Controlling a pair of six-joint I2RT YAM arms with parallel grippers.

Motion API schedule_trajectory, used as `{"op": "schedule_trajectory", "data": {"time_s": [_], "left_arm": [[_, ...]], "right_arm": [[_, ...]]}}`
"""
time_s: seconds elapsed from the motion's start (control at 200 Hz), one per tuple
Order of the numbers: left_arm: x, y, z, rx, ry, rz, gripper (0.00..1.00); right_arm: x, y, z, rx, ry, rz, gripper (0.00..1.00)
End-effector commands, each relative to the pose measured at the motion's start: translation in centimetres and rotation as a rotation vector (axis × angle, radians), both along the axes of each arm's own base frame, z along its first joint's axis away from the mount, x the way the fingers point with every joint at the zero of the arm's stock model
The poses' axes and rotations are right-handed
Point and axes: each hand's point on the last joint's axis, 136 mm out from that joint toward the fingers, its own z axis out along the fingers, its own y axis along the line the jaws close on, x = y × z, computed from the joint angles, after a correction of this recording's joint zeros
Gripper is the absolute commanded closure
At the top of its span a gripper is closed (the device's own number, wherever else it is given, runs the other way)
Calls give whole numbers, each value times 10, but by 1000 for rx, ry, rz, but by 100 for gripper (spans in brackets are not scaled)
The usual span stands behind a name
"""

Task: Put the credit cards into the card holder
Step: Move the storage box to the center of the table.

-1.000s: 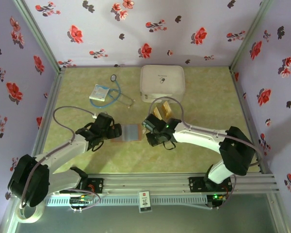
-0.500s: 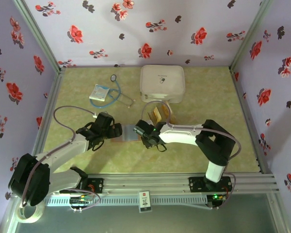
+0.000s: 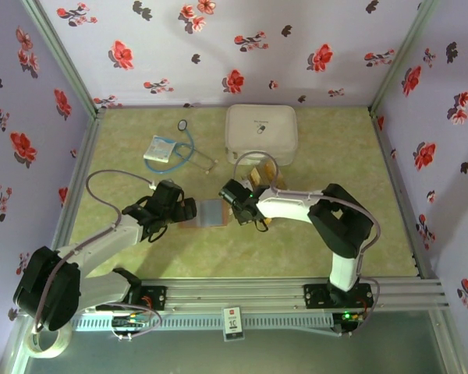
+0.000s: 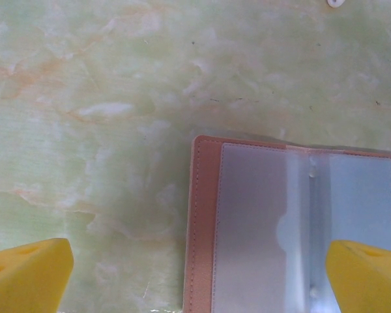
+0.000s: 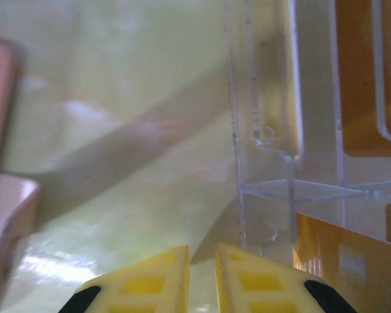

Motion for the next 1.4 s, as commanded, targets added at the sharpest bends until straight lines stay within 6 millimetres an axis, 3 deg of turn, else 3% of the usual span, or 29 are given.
{"op": "schedule_trajectory", "data": {"time_s": [0.0, 0.395, 0.475, 0.56, 0.655, 0.77, 0.915, 1.02, 1.155, 1.395], "left_arm": [[7, -3, 11, -17, -22, 3, 0], [6, -2, 15, -13, -22, -1, 0], [5, -2, 15, -15, -23, -1, 0], [5, -1, 15, -15, -23, 1, 0], [5, -1, 15, -16, -21, 2, 0], [4, -1, 15, -15, -21, 2, 0], [4, -1, 14, -14, -20, 2, 0], [4, -1, 14, -14, -21, 1, 0], [4, 0, 12, -8, -18, 1, 0], [4, 6, 14, -2, -29, 17, 0]], "right_arm": [[10, -17, -3, -67, -27, -10, 83], [30, -51, -4, -83, -27, -82, 84], [30, -47, 2, -54, -20, -66, 84], [22, -29, 9, 21, 50, -4, 83], [11, -8, 26, 131, 107, 54, 82], [7, 9, 63, 238, 107, 95, 80], [19, 3, 107, 220, 14, 95, 76], [34, -10, 123, 124, -56, 78, 71], [49, -16, 124, 23, -82, 81, 69], [70, -17, 104, -131, -77, 108, 71]]}}
